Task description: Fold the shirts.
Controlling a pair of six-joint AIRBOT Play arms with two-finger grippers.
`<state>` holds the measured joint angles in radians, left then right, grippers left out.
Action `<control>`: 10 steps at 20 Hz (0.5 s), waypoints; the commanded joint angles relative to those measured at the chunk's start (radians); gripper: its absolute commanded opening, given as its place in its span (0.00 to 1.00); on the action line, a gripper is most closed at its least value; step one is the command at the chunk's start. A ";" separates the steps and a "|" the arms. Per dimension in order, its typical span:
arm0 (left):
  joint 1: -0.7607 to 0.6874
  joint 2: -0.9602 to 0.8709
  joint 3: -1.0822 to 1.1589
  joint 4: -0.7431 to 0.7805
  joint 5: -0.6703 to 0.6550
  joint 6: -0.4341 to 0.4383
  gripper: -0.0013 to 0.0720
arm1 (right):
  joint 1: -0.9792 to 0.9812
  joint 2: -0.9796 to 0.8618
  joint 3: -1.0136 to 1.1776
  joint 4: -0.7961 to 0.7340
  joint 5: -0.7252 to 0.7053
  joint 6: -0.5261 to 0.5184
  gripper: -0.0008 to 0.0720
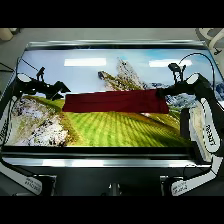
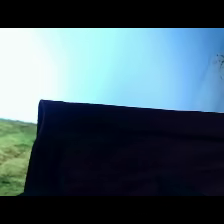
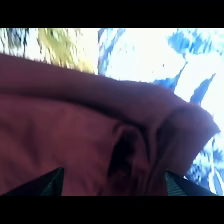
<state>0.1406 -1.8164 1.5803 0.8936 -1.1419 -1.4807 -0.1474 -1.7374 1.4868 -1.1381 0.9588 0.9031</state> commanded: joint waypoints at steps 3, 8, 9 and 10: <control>-0.006 0.087 0.042 -0.016 -0.086 -0.003 0.93 | 0.000 -0.024 0.005 -0.122 0.097 0.030 1.00; -0.066 0.187 0.042 -0.016 -0.090 0.012 0.93 | 0.000 -0.093 0.005 -0.121 0.090 0.088 1.00; -0.082 0.203 0.042 -0.016 -0.090 0.027 0.93 | 0.000 -0.103 0.005 -0.120 0.089 0.104 1.00; -0.100 0.217 0.042 -0.016 -0.090 0.041 0.93 | 0.000 -0.112 0.005 -0.117 0.089 0.112 1.00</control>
<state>0.0795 -1.6463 1.6203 0.8783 -1.2270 -1.4719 -0.1478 -1.8206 1.4914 -1.2507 1.0447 0.9779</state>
